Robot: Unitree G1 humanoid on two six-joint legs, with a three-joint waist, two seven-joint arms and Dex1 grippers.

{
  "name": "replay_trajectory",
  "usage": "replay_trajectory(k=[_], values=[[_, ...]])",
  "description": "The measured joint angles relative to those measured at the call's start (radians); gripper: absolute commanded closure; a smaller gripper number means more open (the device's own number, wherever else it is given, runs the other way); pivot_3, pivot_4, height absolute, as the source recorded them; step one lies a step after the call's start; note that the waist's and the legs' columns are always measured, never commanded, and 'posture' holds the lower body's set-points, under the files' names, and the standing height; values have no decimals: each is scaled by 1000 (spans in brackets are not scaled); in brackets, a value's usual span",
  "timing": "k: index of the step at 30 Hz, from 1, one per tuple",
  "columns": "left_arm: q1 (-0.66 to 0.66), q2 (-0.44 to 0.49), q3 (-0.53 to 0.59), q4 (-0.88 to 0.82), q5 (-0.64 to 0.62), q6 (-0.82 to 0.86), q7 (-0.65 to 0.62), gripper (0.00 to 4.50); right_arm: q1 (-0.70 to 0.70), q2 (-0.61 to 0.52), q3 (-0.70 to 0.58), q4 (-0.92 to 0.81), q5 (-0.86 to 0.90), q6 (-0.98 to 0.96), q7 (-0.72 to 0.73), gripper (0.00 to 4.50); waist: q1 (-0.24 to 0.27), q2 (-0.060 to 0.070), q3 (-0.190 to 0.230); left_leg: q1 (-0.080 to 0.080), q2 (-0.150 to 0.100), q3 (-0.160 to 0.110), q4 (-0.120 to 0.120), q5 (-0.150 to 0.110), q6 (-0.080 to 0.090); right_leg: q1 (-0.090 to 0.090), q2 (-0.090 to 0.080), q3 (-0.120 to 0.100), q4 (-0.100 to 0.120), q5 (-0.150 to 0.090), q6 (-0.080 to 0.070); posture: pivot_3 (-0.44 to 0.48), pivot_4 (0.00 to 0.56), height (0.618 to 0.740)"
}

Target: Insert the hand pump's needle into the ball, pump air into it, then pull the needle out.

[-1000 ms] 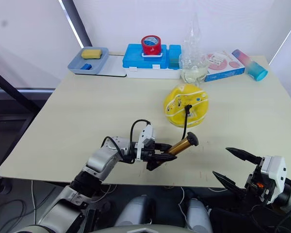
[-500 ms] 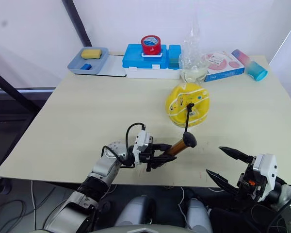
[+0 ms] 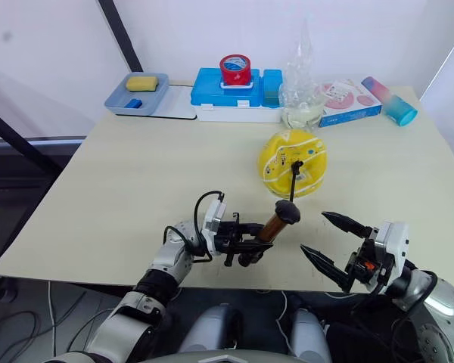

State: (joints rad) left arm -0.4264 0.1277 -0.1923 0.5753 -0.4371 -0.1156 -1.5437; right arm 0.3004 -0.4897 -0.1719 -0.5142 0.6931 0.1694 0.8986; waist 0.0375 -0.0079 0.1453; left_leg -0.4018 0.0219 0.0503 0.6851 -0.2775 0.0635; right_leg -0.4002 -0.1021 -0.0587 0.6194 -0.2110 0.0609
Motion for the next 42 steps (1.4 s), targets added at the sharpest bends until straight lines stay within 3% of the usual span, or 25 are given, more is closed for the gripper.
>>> replay_trajectory(k=[6, 19, 25, 37, 39, 42], values=[[-8, -30, 15, 60, 0, -25, -17, 3417, -91, 78, 69, -32, 92, 79, -89, 0, 0, -1, 1, 0, 0, 0, 0, 0, 0, 0, 0, 0, 0, 0, 0, 0, 150, 737], [-24, -34, 14, 86, 0, -69, -22, 3417, -199, 131, 141, -31, 175, 245, -233, 0, -1, -1, 1, -3, 0, -1, 0, 0, 0, -2, 0, -1, -1, 0, 0, 0, 150, 737], [-27, -34, 14, 107, 0, -71, -23, 3417, -209, 133, 145, -27, 183, 264, -235, 0, -1, -1, 0, -12, 0, -2, 2, 0, 1, -9, 1, -2, 0, 1, 0, 0, 150, 737], [-27, -35, 14, 112, -4, -71, -24, 3417, -217, 145, 164, -17, 171, 265, -242, 0, -1, -1, 0, -12, -1, -2, 2, 0, 1, -9, 1, -1, 1, 1, 0, 0, 150, 737], [-27, -35, 8, 112, -7, -71, -31, 3417, -217, 145, 160, -11, 166, 263, -246, 867, -1, -1, 0, -12, -1, -2, 2, 0, 1, -9, 1, -2, 1, 1, 0, 0, 150, 737], [-27, -35, 3, 112, -8, -72, -33, 3417, -216, 145, 158, -6, 160, 263, -251, 1804, -2, -1, 0, -12, -1, -2, 2, 0, 1, -9, 1, -1, 1, 1, 0, 0, 150, 737]])
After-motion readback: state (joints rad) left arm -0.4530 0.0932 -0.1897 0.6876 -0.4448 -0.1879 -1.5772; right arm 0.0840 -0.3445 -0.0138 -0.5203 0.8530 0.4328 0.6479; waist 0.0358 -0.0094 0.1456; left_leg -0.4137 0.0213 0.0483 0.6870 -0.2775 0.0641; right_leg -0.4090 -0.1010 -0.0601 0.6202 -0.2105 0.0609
